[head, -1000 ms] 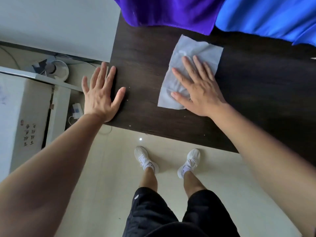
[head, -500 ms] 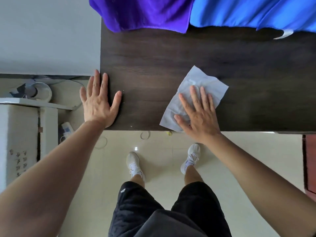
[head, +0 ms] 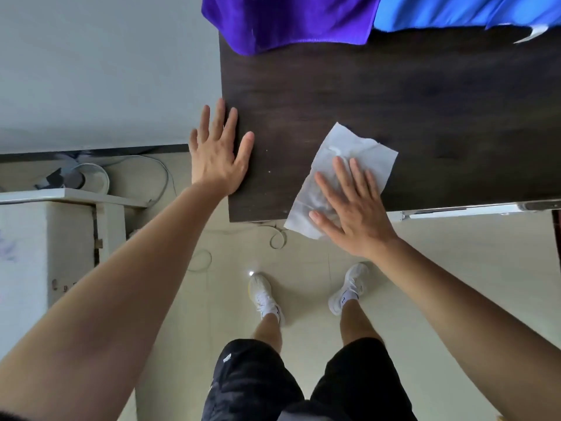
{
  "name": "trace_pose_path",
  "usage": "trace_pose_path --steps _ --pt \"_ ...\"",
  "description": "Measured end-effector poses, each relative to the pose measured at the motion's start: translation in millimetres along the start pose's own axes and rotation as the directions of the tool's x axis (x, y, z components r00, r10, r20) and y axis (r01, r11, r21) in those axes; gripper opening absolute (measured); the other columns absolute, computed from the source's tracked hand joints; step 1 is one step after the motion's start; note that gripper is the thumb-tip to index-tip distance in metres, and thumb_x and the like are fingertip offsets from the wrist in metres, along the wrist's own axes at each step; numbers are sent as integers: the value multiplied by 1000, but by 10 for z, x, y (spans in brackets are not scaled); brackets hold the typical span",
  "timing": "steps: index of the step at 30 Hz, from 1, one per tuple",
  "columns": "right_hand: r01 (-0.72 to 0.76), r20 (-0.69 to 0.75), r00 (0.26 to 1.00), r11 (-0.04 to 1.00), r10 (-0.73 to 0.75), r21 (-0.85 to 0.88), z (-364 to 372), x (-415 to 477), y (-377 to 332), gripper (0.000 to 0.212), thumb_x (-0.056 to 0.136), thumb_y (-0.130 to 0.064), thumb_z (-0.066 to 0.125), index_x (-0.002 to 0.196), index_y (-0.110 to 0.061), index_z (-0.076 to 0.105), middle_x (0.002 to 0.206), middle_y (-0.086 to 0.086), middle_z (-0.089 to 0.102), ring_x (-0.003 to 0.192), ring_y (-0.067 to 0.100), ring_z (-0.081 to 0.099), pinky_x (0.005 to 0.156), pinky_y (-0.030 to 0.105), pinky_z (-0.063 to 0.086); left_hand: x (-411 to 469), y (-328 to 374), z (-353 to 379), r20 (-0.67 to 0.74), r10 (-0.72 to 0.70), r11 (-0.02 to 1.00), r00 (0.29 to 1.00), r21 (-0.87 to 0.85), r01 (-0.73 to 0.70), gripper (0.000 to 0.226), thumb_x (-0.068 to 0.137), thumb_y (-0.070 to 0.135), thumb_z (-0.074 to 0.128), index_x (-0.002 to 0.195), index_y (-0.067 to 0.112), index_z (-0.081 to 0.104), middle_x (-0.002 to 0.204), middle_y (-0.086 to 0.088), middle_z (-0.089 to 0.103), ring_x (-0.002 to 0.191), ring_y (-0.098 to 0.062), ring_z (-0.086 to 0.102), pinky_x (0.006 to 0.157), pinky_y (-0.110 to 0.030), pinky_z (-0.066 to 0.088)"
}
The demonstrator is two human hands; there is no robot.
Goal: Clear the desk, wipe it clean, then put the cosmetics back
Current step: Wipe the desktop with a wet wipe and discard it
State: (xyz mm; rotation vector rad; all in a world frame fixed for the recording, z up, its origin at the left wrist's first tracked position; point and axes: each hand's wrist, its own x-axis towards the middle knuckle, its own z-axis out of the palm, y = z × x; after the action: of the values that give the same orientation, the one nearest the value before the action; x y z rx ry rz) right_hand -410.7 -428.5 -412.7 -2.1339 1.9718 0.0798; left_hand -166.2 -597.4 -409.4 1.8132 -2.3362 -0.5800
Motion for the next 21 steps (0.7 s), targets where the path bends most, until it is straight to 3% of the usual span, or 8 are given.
trace_pose_path --steps 3,8,13,18,21 --pt "-39 -1 999 999 39 27 68 92 -362 73 99 -71 20 160 -35 3 168 10 -9 153 35 -10 123 56 2 270 -115 -133 13 4 1000 1000 -14 -4 72 97 62 10 153 23 31 165 4 14 152 -22 4 119 -48 16" --pt "58 -27 998 998 -57 39 20 774 -1046 72 99 -69 18 160 -33 5 168 12 -4 154 35 -8 123 54 2 328 -283 -297 8 5 999 1000 39 -6 71 98 62 10 156 24 25 166 1 8 153 -21 2 119 -45 12" --pt "110 -4 994 994 -110 8 -214 1465 -957 72 96 -70 19 159 -36 12 169 7 -3 154 32 -7 123 51 -2 130 -542 -402 -1 -79 994 997 74 79 70 98 63 14 157 26 17 166 -3 2 152 -23 0 119 -49 11" --pt "-166 -23 985 981 169 99 -361 1811 -311 72 96 -70 15 160 -36 7 168 8 -7 153 35 -10 123 52 -5 -24 -567 -333 49 -90 990 995 112 84 67 100 63 12 158 29 12 166 1 -3 153 -20 -5 119 -52 7" --pt "-225 -43 973 973 228 57 -297 1626 -60 74 95 -73 12 159 -36 4 168 8 -6 154 34 -8 123 52 -3 -36 -447 -200 93 -66 996 993 72 59 67 98 64 10 157 32 15 166 1 -1 152 -19 -5 119 -52 8"
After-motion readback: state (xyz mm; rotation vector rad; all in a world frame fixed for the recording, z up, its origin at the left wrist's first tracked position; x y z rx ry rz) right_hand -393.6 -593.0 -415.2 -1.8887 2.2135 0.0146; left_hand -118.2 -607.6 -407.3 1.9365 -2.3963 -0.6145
